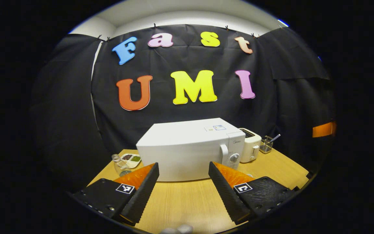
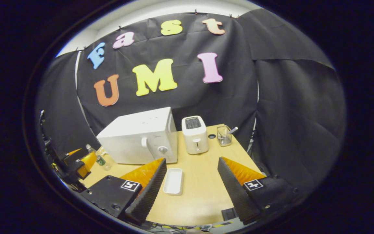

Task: Open the microwave oven with the left hand, put the food in, and close the microwave oven.

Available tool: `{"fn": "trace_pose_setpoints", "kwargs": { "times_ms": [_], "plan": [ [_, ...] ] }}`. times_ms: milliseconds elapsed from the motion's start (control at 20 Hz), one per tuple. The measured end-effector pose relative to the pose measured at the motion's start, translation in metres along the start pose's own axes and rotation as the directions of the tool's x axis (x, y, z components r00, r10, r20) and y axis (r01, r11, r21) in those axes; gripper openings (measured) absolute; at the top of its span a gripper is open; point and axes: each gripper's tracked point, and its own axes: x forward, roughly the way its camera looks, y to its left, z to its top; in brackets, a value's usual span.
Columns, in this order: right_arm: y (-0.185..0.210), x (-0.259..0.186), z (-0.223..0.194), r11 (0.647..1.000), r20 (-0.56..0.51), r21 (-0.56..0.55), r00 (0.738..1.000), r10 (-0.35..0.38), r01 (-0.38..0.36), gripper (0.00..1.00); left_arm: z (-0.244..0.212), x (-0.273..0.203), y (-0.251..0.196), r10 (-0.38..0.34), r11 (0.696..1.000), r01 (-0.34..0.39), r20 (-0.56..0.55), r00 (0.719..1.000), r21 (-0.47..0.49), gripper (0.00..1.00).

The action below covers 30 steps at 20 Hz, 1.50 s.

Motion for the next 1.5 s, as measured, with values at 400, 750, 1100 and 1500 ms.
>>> {"fn": "trace_pose_setpoints", "kwargs": {
  "times_ms": [400,750,1100,1500],
  "plan": [
    [0.093,-0.042,0.062,0.991,0.207,-0.105,0.973,0.103,-0.083,1.0,0.078,-0.082,0.063,0.063,0.997,-0.059,0.093,0.994,-0.046,0.95],
    [0.121,-0.074,0.101,0.985,0.294,-0.16,0.949,0.116,-0.071,1.0,0.119,-0.115,0.08,0.061,0.996,-0.048,0.173,0.983,-0.073,0.95],
    [0.117,-0.092,0.117,0.988,0.325,-0.147,0.942,0.09,-0.044,1.0,0.138,-0.121,0.077,0.034,0.996,-0.016,0.203,0.979,-0.089,0.95],
    [0.119,-0.103,0.12,0.99,0.33,-0.134,0.94,0.092,-0.05,1.0,0.152,-0.119,0.074,0.021,0.997,-0.002,0.231,0.973,-0.081,0.95]
  ]
}}
